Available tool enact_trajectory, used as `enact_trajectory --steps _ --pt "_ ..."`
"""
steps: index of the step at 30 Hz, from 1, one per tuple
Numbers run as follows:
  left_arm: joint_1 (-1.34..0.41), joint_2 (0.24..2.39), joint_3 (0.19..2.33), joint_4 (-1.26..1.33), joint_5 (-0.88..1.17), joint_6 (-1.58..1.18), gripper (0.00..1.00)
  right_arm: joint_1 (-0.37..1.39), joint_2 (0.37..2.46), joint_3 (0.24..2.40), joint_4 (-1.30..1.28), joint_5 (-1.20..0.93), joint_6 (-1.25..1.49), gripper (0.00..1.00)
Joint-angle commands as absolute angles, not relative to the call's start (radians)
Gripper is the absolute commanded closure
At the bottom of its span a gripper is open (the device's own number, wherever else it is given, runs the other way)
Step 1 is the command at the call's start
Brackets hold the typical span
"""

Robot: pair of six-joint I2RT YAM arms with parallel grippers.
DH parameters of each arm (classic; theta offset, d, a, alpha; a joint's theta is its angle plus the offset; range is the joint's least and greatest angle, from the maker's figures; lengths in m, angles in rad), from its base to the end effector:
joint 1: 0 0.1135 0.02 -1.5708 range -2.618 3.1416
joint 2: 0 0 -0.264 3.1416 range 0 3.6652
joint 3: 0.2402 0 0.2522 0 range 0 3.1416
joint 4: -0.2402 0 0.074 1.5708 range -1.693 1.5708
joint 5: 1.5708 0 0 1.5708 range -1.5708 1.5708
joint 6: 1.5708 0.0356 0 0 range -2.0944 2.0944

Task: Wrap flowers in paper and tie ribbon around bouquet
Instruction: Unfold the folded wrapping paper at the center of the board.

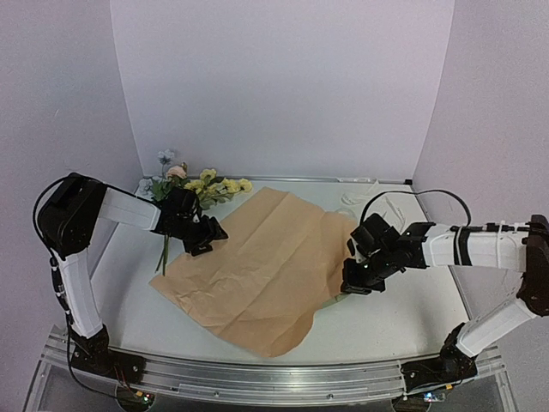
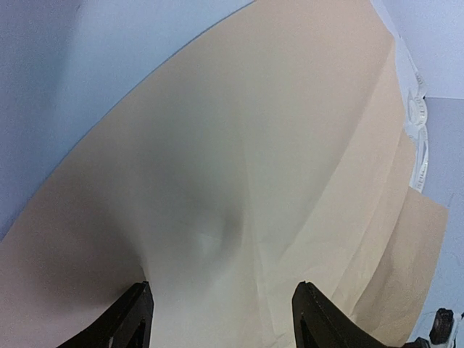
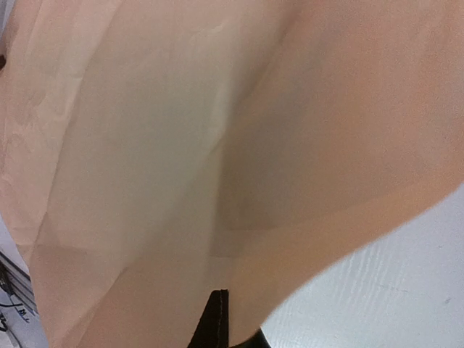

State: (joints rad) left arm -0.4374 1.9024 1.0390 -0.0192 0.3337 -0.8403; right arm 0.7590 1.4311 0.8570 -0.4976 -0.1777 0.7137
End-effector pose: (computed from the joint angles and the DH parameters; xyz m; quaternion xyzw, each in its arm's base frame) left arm 0.3385 -0.1711 0.1328 -0.1308 0.9207 -0.3239 0.1738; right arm 0.1942 0.1929 0.1965 -0.0438 0.9645 0.2289 0.1245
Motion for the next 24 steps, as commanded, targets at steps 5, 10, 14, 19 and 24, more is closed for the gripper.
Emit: enact_trajectory --steps 5,10,14,19,24 --pt "-0.422 2.062 1.259 -0.241 0.238 -0.747 0.31 0.87 1.468 0.792 -0.321 -0.11 0.864 0.65" --pt "-0.414 2.095 1.315 -0.257 0.23 -0.725 0.31 0.869 1.406 0.763 -0.373 -0.03 0.873 0.46" --pt "-0.4 2.109 1.327 -0.251 0.232 -0.712 0.31 0.818 1.393 0.766 -0.437 0.031 0.858 0.4" --pt "-0.39 2.127 1.377 -0.267 0.243 -0.657 0.31 0.754 1.381 0.791 -0.442 0.075 0.87 0.27" --pt "-0.385 2.166 1.448 -0.278 0.256 -0.625 0.3 0.665 1.38 0.835 -0.44 0.093 0.871 0.17"
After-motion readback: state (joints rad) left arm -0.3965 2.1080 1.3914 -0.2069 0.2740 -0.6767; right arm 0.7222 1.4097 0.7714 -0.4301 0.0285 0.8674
